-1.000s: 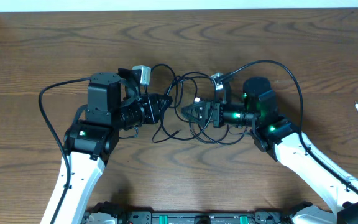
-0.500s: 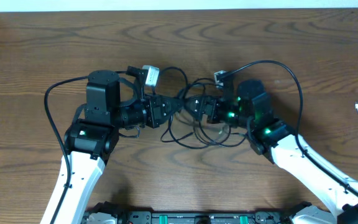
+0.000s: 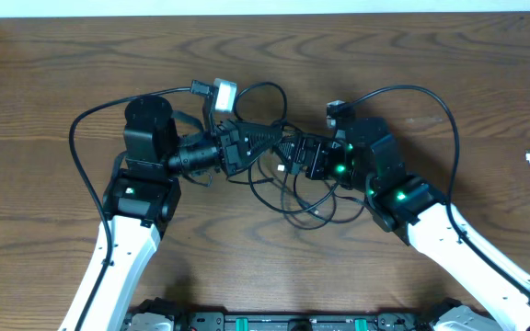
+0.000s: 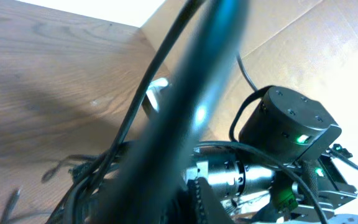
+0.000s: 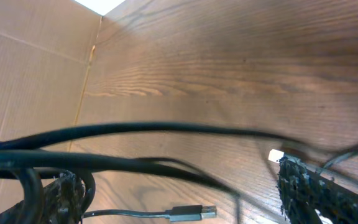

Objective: Untangle cables

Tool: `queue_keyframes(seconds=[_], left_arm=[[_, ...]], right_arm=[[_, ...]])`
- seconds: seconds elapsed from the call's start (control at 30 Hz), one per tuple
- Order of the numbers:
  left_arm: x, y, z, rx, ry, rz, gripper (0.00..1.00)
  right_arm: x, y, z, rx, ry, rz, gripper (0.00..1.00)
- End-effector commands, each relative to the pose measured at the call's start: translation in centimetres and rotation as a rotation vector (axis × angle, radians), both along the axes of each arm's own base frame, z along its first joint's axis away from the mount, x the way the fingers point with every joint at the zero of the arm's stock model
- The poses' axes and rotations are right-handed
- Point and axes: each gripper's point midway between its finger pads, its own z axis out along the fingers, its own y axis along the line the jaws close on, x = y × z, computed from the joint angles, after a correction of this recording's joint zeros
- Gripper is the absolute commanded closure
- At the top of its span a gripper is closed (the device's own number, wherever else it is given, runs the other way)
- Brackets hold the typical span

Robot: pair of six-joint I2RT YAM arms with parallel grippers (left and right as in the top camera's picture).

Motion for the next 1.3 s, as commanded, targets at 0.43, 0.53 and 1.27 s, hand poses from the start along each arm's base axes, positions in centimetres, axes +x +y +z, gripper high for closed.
queue_keyframes(seconds=[0.43, 0.53, 1.27], left_arm=[[-2.3, -0.5, 5.7, -0.098, -0.114, -0.104, 0.49], [-1.9, -0.4, 5.7, -0.095, -0.117, -0.080, 0.48], [3.3, 5.8, -6.7, 0.263, 0.314, 0.500, 0.46]], right_arm=[[-2.7, -1.1, -6.8, -0.218, 0.051, 0.150, 0.10], [-3.1, -0.9, -6.9, -0.214, 0.058, 0.176, 0.12], [-3.4, -6.2, -10.5, -0.480, 0.147, 0.020, 0.01]])
